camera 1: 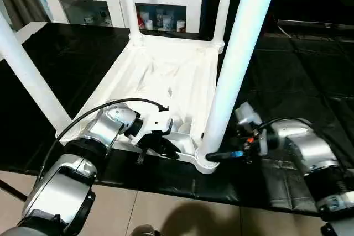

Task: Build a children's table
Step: Rotate leg to tighten

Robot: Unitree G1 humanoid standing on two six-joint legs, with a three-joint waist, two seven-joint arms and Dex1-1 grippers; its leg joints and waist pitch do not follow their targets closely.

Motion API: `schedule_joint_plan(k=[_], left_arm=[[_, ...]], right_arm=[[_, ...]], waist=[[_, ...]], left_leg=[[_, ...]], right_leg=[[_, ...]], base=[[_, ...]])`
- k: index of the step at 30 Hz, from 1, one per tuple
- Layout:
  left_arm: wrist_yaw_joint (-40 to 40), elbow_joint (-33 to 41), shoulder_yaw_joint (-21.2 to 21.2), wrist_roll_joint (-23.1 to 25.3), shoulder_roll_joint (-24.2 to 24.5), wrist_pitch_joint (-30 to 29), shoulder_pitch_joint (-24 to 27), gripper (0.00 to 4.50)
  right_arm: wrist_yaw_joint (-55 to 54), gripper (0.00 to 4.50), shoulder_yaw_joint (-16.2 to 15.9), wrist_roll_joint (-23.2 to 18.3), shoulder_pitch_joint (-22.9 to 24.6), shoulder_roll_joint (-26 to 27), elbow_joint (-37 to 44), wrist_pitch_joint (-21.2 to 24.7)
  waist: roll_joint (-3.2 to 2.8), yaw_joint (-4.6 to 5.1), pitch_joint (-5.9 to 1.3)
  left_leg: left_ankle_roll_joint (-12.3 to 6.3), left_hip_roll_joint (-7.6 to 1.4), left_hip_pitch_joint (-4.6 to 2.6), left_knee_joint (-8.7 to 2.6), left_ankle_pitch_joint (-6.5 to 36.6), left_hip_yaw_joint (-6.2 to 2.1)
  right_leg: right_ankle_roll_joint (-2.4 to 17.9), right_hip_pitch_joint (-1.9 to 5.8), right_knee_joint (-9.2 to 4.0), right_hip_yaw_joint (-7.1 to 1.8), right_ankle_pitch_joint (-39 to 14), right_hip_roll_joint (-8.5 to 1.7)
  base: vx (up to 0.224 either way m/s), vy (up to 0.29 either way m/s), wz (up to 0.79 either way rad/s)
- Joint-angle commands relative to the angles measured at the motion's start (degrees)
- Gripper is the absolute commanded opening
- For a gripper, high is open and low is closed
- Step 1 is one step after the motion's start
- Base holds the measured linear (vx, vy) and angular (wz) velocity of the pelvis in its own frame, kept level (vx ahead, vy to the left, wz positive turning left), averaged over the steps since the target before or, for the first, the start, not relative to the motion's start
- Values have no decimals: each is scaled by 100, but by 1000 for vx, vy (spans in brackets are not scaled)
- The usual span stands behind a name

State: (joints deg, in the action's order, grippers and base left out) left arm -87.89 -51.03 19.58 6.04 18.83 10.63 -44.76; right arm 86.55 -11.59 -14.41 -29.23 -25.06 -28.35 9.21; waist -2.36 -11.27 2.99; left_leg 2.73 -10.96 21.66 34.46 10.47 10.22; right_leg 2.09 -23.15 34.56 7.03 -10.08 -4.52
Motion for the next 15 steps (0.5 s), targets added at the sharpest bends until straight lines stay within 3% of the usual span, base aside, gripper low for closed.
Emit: schedule_joint_plan(k=[1, 8, 9, 11, 14, 15], left_arm=[[-33, 142, 46, -24, 19, 119, -28, 0], [245, 49, -53, -33, -52, -39, -67, 0], [406, 7, -99, -39, -113, -142, -103, 0], [471, -13, -124, -50, -145, -207, -120, 0], [579, -43, -165, -71, -195, -322, -145, 0], [995, -100, -332, -163, -372, -653, -196, 0]], right_arm=[[26, 256, 0, 15, -76, 21, -19, -73], [35, 212, -21, -66, 56, 86, 65, -10], [-30, 209, -3, -123, 162, 130, 149, 40], [-107, 207, 27, -150, 215, 164, 190, 58], [-284, 204, 88, -166, 287, 231, 241, 89], [-812, 204, 214, -157, 588, 397, 467, 60]], waist=[[110, 42, -462], [72, 33, -463], [-3, 20, -466], [44, 28, -463], [53, 30, -445], [-4, 37, -430]], left_leg=[[-537, -325, -79, -341, 603, -96], [-481, -327, -87, -343, 689, -101], [-454, -331, -90, -341, 723, -114], [-439, -335, -102, -346, 797, -108], [-393, -316, -94, -352, 902, -109], [-353, -317, -104, -358, 999, -111]], right_leg=[[953, 323, -369, -370, -1172, -546], [955, 322, -380, -370, -1182, -538], [978, 319, -372, -370, -1172, -545], [996, 319, -385, -375, -1131, -536], [938, 329, -423, -366, -1433, -550], [883, 313, -461, -366, -1605, -543]], base=[[0, 0, 0], [0, 0, 0], [0, 0, 0], [0, 0, 0], [0, 0, 0], [0, 0, 0]])
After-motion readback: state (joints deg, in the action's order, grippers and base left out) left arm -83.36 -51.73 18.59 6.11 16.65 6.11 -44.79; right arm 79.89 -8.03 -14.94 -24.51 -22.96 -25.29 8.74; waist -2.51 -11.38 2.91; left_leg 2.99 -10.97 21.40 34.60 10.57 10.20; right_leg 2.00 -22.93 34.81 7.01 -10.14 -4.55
